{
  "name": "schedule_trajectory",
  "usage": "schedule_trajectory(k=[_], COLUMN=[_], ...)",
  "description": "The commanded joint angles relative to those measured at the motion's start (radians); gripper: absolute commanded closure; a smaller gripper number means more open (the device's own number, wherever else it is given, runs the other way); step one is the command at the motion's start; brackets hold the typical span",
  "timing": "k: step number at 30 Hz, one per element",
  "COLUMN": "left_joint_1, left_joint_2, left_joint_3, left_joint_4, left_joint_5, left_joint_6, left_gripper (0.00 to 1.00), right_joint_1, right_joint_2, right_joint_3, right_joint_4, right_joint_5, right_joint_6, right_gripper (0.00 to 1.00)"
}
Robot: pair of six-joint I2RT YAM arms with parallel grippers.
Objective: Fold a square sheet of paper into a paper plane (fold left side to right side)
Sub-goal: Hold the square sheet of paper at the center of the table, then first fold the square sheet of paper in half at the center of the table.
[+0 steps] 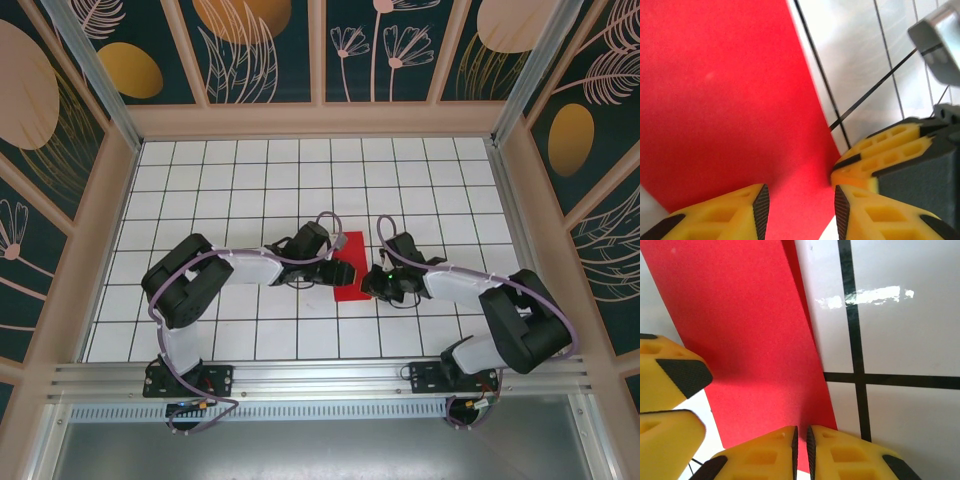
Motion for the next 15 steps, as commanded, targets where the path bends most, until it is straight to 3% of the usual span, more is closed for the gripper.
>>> schedule_trajectory(k=[1, 15], left_joint_1=[0.022, 0.075], left_joint_2=[0.009, 0.114], left_joint_3=[0.044, 0.158], left_joint_4=[-0.018, -0.081], left_joint_5=[-0.026, -0.093], left_joint_6=[-0.031, -0.011], left_gripper=[0.57, 0.57], right_joint_1=[0.019, 0.020], right_joint_2=[0.013, 0.027], right_joint_3=[-0.019, -0.011], right_joint_4=[-0.061, -0.111], right_joint_5=[0.087, 0.129], right_joint_6=[0.009, -0.009], right_gripper=[0.82, 0.82])
